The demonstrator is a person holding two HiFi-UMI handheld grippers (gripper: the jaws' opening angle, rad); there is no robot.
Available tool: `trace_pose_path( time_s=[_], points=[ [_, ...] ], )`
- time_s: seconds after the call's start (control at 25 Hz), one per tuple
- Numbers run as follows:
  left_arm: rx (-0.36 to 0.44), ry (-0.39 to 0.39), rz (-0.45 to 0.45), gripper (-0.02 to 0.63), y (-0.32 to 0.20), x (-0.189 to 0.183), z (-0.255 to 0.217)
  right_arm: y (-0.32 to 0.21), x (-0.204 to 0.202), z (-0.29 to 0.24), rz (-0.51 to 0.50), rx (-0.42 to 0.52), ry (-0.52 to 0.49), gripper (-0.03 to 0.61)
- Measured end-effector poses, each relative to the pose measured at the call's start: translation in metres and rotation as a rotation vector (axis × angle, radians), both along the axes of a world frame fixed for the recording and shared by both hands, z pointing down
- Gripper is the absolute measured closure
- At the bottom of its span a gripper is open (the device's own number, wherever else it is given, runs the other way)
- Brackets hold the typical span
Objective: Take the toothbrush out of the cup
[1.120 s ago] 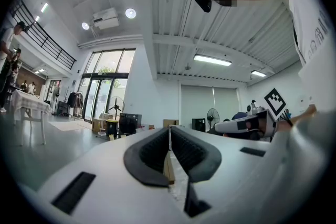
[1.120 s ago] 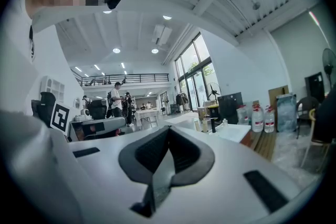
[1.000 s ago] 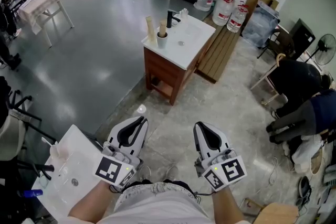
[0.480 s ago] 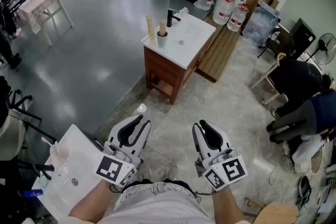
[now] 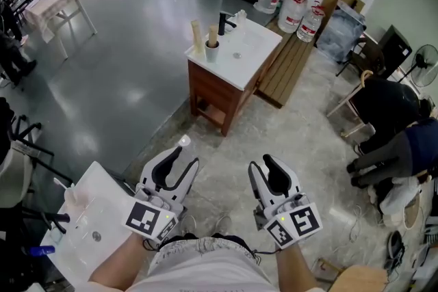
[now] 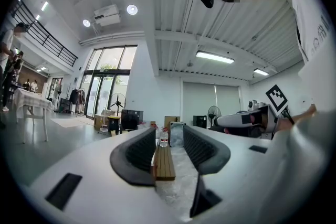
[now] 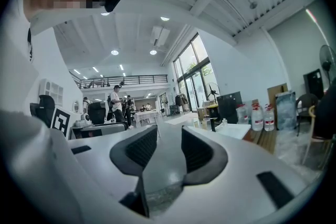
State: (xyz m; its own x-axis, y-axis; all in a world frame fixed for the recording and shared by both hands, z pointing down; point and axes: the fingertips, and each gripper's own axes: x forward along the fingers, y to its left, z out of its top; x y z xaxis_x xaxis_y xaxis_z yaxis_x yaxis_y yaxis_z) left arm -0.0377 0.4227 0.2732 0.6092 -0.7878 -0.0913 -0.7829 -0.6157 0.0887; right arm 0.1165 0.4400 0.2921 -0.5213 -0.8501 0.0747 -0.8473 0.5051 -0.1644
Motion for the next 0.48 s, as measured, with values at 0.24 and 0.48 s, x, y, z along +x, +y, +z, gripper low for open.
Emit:
trace_pose_path(
  time_s=[0.24, 0.48],
  points=[
    [-0.009, -0.005, -0.012, 0.396, -0.0013, -0.0001, 0.0023, -0.0002, 0.0005, 0.0006, -0.005, -0.002, -0.007, 0.391],
    [-0.015, 0.0, -0.023, 0.362, -0.0048, -0.0033, 0.0052, -0.0028, -0.001, 0.0031, -0.011, -0.002, -0.014, 0.372]
  ],
)
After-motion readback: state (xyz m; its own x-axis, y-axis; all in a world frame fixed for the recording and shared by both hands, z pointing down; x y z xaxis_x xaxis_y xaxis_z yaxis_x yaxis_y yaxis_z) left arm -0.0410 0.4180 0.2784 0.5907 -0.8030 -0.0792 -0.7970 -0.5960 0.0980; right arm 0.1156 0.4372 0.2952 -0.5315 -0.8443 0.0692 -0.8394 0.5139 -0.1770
